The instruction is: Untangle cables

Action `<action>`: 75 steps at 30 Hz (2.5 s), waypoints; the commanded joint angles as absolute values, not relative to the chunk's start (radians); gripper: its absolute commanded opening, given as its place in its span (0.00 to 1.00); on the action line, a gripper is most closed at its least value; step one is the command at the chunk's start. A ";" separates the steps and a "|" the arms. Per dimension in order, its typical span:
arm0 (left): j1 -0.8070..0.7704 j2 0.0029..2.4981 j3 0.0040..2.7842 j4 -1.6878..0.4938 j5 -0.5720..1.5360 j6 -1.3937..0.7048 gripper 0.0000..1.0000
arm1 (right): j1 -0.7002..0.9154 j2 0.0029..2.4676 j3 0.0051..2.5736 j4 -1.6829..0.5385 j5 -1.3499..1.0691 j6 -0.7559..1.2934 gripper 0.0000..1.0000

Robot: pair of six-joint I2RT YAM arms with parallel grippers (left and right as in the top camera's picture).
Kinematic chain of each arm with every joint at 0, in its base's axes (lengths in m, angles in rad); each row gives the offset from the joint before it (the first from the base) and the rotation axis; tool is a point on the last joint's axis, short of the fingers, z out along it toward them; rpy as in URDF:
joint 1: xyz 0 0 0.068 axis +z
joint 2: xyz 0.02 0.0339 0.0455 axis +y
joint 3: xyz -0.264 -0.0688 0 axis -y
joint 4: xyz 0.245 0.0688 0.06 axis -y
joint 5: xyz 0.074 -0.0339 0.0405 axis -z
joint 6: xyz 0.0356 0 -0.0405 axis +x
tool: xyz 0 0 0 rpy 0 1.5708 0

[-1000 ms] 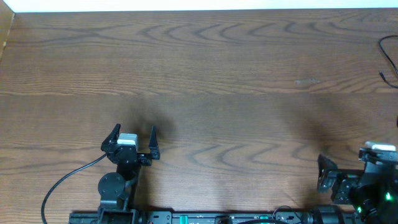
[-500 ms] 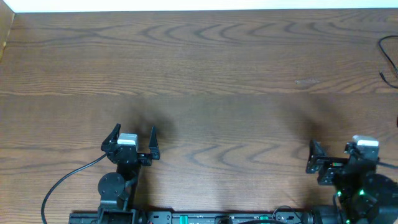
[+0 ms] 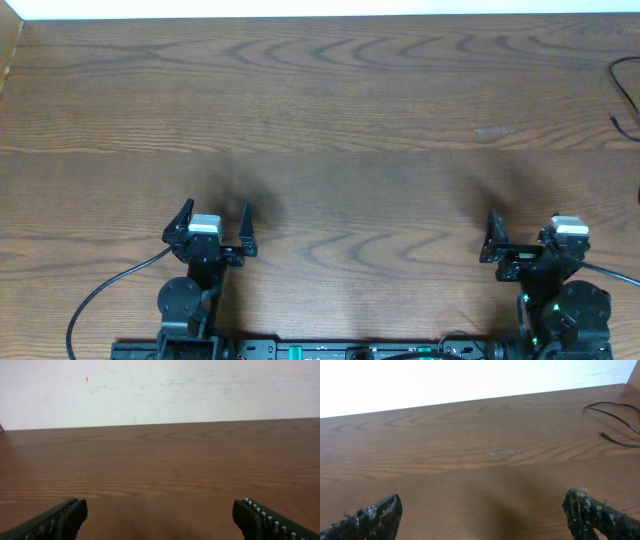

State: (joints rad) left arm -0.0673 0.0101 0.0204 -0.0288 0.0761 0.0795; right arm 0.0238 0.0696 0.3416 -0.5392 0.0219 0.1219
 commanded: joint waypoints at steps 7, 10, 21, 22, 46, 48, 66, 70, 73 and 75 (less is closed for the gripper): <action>-0.064 0.004 0.004 -0.063 0.096 0.089 0.98 | 0.029 0.005 0.225 -0.419 0.023 0.126 0.99; -0.064 0.004 0.004 -0.063 0.096 0.090 0.98 | 0.029 0.005 0.204 -0.365 0.023 0.127 0.99; -0.064 0.004 0.004 -0.063 0.096 0.089 0.98 | 0.029 0.005 0.069 -0.174 0.023 0.199 0.99; -0.064 0.004 0.004 -0.063 0.096 0.089 0.98 | 0.029 0.005 0.056 -0.161 0.023 0.213 0.99; -0.064 0.004 0.004 -0.062 0.096 0.090 0.98 | 0.028 0.005 0.020 -0.097 0.066 0.223 0.99; -0.064 0.004 0.004 -0.063 0.096 0.090 0.98 | 0.028 0.005 0.019 -0.097 0.047 0.218 0.99; -0.064 0.004 0.004 -0.063 0.096 0.089 0.98 | 0.028 0.005 0.017 -0.099 -0.007 0.096 0.99; -0.064 0.004 0.004 -0.063 0.096 0.089 0.98 | 0.028 0.005 0.017 -0.099 -0.007 0.096 0.99; -0.064 0.004 0.004 -0.063 0.096 0.090 0.98 | 0.028 0.005 0.017 -0.099 -0.007 0.096 0.99; -0.064 0.004 0.004 -0.063 0.096 0.089 0.98 | 0.028 0.006 0.017 -0.099 -0.007 0.096 0.99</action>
State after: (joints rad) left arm -0.0673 0.0101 0.0204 -0.0288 0.0761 0.0795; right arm 0.0238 0.0109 0.0238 -0.1005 -0.0044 0.1097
